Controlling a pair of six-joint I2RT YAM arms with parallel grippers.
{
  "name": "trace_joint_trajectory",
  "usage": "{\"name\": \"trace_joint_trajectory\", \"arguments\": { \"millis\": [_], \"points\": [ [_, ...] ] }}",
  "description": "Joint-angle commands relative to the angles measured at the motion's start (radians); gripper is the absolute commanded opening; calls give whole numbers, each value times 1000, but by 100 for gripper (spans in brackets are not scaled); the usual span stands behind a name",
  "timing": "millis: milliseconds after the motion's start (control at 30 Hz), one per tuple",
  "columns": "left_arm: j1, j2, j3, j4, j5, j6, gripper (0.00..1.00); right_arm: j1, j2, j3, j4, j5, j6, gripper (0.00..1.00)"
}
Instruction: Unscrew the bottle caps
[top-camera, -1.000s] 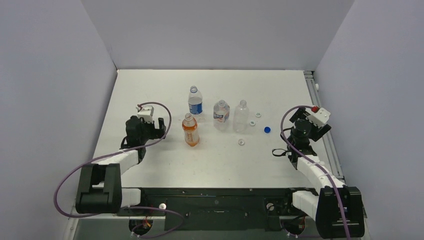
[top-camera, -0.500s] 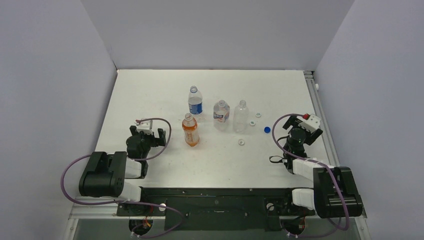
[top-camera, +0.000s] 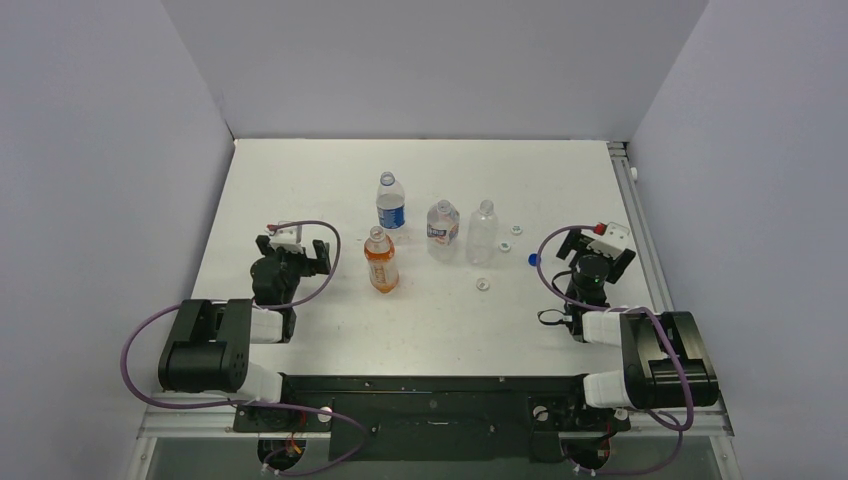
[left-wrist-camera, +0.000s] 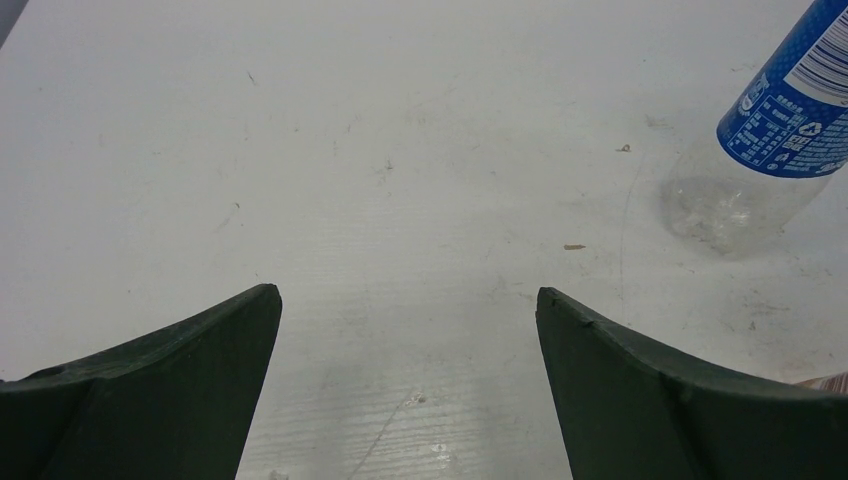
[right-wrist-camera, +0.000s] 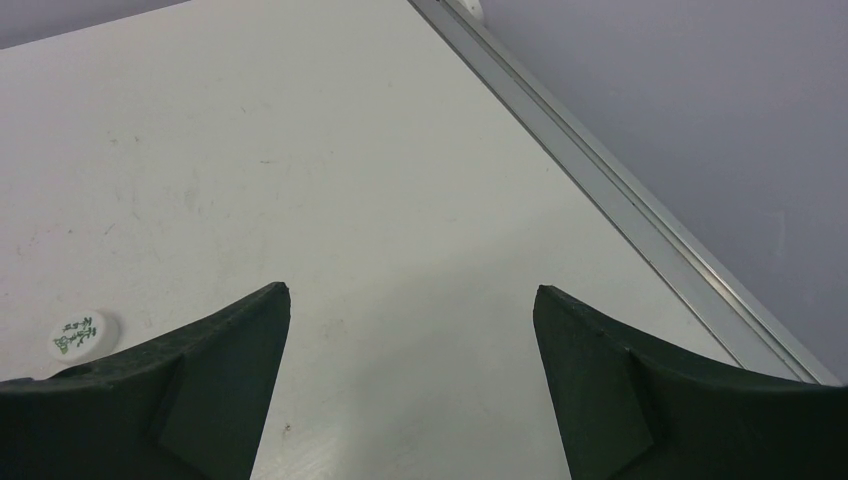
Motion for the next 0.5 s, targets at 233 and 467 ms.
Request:
{"name": "trace_joint_trajectory", "arguments": {
  "millis": [233,467],
  "points": [
    [6,-1,14,18,-12,-9,97,-4,-8,17,63,-26,7,87],
    [6,0,17,11,-15,-6,97,-5,-9,17,63,-26,7,87]
  ]
}}
